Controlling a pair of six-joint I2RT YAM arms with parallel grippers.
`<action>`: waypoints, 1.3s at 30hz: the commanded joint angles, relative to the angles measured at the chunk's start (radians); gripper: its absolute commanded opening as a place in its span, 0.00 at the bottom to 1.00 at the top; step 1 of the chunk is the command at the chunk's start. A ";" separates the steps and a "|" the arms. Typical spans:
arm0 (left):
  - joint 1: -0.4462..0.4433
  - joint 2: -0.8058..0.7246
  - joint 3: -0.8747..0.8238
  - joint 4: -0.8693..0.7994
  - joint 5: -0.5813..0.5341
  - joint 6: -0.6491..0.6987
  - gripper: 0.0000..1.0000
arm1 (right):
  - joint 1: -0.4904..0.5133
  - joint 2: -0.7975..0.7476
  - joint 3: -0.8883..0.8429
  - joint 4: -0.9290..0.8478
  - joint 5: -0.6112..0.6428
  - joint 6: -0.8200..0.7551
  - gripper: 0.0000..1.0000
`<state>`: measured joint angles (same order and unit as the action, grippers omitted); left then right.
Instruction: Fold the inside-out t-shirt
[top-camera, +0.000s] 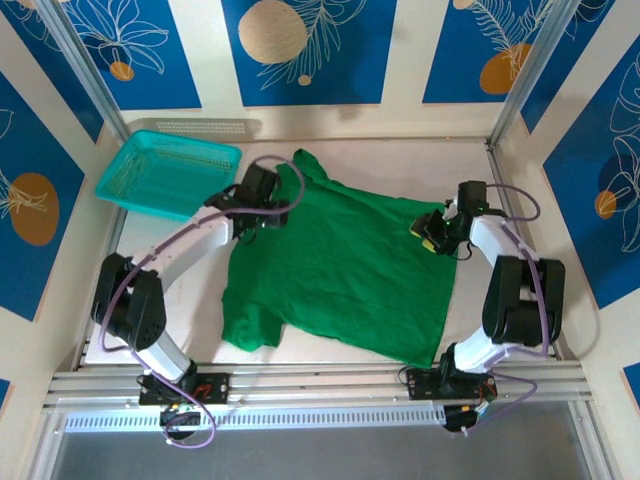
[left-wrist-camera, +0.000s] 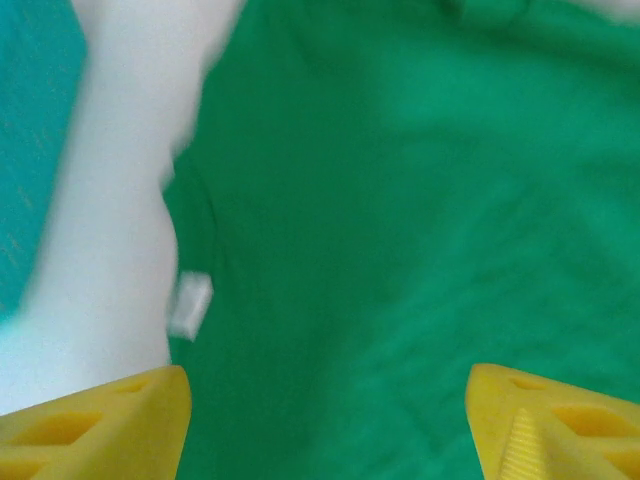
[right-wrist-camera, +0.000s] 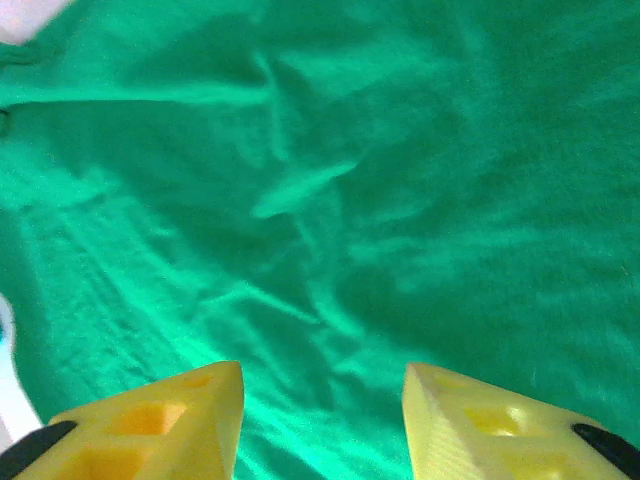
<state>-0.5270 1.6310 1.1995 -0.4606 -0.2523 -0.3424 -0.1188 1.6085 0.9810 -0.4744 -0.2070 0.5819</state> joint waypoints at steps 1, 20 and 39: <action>-0.001 -0.037 -0.120 0.068 0.041 -0.103 0.71 | -0.011 0.082 0.042 0.037 -0.005 -0.018 0.43; -0.004 -0.153 -0.242 -0.010 0.209 -0.249 0.75 | -0.042 0.681 0.791 -0.068 -0.041 -0.023 0.39; -0.177 -0.417 -0.492 0.070 0.072 -0.422 0.72 | -0.076 0.158 0.130 0.047 -0.112 -0.029 0.49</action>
<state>-0.7036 1.1427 0.6895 -0.4816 -0.0834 -0.7094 -0.2504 1.7267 1.1660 -0.4786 -0.2016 0.5724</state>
